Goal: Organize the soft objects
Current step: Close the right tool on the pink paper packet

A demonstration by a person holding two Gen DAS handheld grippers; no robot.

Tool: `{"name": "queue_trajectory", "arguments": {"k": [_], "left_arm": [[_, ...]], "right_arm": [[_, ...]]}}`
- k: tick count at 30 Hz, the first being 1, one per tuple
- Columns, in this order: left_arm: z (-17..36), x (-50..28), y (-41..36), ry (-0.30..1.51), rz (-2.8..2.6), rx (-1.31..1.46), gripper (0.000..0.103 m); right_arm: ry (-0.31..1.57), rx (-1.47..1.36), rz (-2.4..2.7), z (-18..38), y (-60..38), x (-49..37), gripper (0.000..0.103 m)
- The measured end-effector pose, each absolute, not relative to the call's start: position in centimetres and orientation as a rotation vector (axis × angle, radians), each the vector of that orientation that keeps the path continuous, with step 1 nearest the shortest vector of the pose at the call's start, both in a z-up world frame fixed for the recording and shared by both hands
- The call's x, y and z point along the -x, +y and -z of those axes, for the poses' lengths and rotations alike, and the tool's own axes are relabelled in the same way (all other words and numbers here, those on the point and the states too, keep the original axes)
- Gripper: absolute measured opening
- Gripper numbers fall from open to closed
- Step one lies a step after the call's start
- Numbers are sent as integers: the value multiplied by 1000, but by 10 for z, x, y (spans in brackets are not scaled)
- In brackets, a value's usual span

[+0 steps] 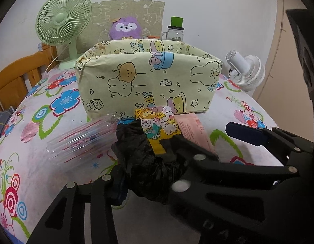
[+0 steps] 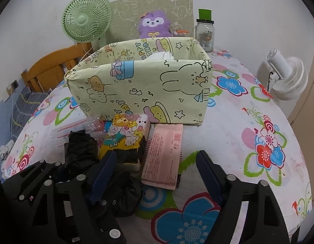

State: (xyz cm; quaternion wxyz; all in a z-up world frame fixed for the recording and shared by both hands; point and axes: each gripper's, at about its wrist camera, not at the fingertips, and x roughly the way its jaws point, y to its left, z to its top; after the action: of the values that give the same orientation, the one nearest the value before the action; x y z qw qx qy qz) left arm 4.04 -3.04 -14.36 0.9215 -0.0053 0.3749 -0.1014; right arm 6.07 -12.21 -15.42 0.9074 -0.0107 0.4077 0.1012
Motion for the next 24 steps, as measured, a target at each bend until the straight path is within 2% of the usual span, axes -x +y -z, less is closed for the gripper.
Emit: {"name": "queue_trajectory", "arguments": {"k": [6,9,18,24], "left_arm": [[144,-46,-31,782,201,9,50],[144,-48,-34,785,196,-4,50],[144,-54,-36,807,195,-22,50],[143,-55,-38,814,195,-37,50]], "right_arm": [[831,5,-169,150,-132,-64,73],[844,2,-158,153,-134,-69,68],[871,-1,-153,161,-133,-80,68],[877,-31,-156,161,-134,-80,60]]}}
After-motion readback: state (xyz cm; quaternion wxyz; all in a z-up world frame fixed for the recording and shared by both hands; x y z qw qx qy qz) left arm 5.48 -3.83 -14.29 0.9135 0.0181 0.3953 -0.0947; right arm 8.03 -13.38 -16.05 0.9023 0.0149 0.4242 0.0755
